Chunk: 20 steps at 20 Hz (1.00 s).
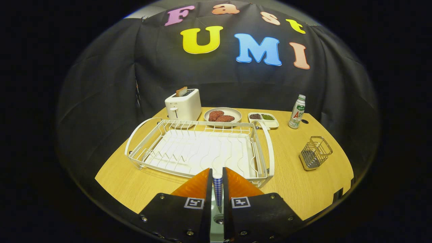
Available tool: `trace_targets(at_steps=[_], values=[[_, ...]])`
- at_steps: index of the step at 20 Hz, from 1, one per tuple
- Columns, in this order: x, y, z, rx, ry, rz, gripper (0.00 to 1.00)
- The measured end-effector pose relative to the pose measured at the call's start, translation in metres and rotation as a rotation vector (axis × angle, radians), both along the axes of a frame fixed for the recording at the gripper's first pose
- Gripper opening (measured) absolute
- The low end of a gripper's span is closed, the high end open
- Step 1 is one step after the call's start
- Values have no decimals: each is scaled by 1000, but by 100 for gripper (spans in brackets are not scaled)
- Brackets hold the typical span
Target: Take the plate from the dish rack, then take the spoon from the basket and place it into the plate.
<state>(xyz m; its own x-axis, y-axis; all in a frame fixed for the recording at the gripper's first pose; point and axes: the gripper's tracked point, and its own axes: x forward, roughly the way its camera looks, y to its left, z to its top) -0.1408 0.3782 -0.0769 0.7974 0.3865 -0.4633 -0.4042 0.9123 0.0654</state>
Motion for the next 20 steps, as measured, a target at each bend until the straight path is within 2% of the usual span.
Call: trace_targets(at_steps=[13, 16, 20], values=[[6, -2, 9, 16, -13, -5, 18], [10, -6, 26, 18, -50, -7, 18], [23, -14, 73, 52, -140, -29, 18]])
